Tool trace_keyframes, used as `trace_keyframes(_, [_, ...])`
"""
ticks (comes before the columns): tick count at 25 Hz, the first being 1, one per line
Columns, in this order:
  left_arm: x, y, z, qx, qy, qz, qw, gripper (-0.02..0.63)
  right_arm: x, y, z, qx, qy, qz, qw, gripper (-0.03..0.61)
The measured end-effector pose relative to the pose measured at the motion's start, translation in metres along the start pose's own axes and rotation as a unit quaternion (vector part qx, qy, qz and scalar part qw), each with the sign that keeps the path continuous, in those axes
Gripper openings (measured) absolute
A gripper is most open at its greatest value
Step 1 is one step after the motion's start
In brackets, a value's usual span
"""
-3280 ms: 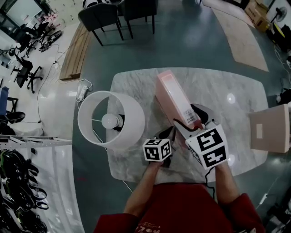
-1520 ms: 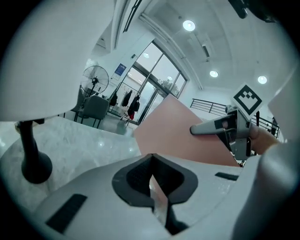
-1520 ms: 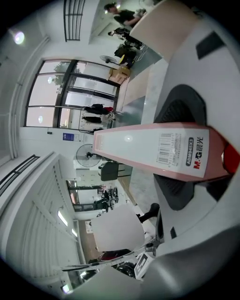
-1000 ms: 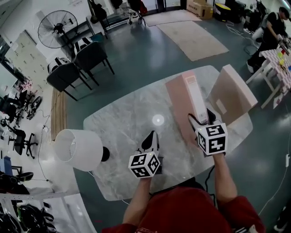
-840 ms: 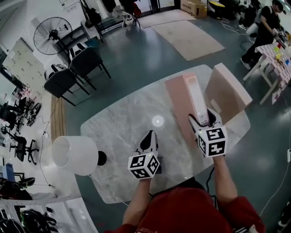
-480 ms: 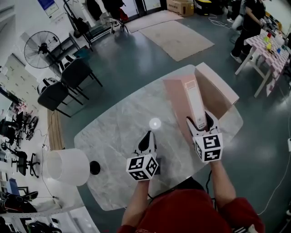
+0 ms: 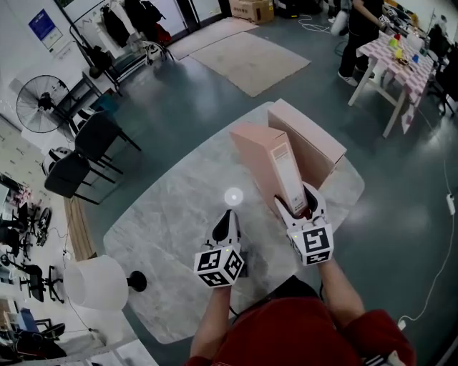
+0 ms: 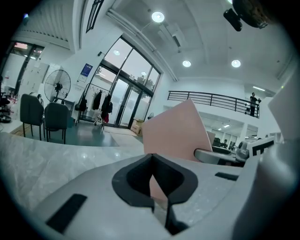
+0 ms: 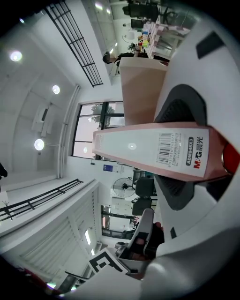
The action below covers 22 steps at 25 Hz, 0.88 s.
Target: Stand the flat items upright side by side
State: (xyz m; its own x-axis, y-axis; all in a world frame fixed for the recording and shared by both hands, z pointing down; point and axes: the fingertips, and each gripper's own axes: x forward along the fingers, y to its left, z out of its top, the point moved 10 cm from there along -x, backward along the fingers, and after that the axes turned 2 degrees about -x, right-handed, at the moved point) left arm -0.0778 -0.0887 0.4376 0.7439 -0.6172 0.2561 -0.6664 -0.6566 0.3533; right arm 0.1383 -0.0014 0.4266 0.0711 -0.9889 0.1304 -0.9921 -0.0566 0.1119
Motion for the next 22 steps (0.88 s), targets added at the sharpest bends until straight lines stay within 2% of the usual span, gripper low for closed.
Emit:
trace_keyframes(4, [0.010,-0.010,-0.008,0.000,0.011,-0.010,0.9999,0.005,-0.015,0.000,-0.011,-0.008,0.012,-0.007,1.000,0.288])
trace_keyframes(10, [0.021,-0.027,-0.024,0.003,0.029,-0.028,0.9992,0.005,-0.032,-0.013,-0.034,0.013,0.053,-0.012,0.998,0.284])
trace_keyframes(13, [0.021,-0.033,-0.026,0.006,0.036,-0.033,0.9988,0.005,-0.033,-0.018,-0.039,0.021,0.075,-0.001,0.997,0.284])
trace_keyframes(18, [0.019,-0.043,-0.030,0.008,0.045,-0.033,0.9984,0.005,-0.036,-0.027,-0.068,0.017,0.151,0.023,0.988,0.278])
trace_keyframes(22, [0.017,-0.034,-0.030,0.009,0.048,-0.027,0.9985,0.005,-0.026,-0.025,-0.078,0.015,0.157,0.029,0.987,0.275])
